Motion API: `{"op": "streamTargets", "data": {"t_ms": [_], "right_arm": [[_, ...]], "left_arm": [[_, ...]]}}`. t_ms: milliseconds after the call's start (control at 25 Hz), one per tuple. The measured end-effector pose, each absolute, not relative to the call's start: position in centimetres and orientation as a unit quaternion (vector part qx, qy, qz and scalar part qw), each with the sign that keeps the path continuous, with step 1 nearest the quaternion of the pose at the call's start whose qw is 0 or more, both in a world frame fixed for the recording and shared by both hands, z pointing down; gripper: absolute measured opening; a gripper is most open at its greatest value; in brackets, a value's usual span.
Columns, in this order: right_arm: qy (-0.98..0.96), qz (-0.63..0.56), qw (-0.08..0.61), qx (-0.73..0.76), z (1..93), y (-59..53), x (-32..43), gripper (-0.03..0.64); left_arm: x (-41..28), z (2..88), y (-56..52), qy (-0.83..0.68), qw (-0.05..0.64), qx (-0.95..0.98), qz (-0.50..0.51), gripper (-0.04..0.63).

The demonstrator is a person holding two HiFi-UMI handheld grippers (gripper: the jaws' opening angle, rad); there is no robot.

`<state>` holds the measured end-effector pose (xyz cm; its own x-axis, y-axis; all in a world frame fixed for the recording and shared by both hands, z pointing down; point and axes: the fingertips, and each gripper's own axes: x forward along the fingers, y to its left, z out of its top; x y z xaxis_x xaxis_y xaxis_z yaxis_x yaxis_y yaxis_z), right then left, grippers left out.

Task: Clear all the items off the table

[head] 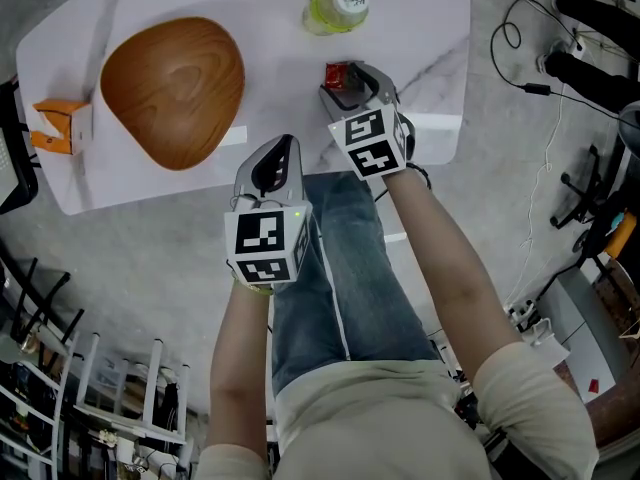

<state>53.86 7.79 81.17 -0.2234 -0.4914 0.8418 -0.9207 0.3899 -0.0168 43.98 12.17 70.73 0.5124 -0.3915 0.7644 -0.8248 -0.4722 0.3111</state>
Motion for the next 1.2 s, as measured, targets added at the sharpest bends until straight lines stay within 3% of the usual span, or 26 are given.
{"op": "streamTargets", "data": {"t_ms": [120, 160, 200, 400, 1200], "right_arm": [[-0.733, 0.271, 0.408, 0.472, 81.2, 7.9, 53.7, 0.252], [-0.733, 0.270, 0.415, 0.466, 81.2, 7.9, 53.6, 0.211], [-0.732, 0.267, 0.423, 0.462, 81.2, 7.9, 53.6, 0.129], [-0.725, 0.263, 0.445, 0.455, 81.1, 7.8, 53.8, 0.057], [-0.714, 0.279, 0.439, 0.470, 75.4, 9.9, 54.5, 0.035]], "left_arm": [[44.2, 70.5, 12.2, -0.379, 0.345, 0.799, 0.313, 0.009], [44.3, 70.4, 12.2, -0.379, 0.345, 0.800, 0.313, 0.009], [44.3, 70.3, 12.2, -0.378, 0.345, 0.800, 0.312, 0.009], [44.4, 69.6, 12.3, -0.377, 0.343, 0.803, 0.310, 0.009], [44.1, 65.4, 12.4, -0.382, 0.336, 0.806, 0.302, 0.009]]}}
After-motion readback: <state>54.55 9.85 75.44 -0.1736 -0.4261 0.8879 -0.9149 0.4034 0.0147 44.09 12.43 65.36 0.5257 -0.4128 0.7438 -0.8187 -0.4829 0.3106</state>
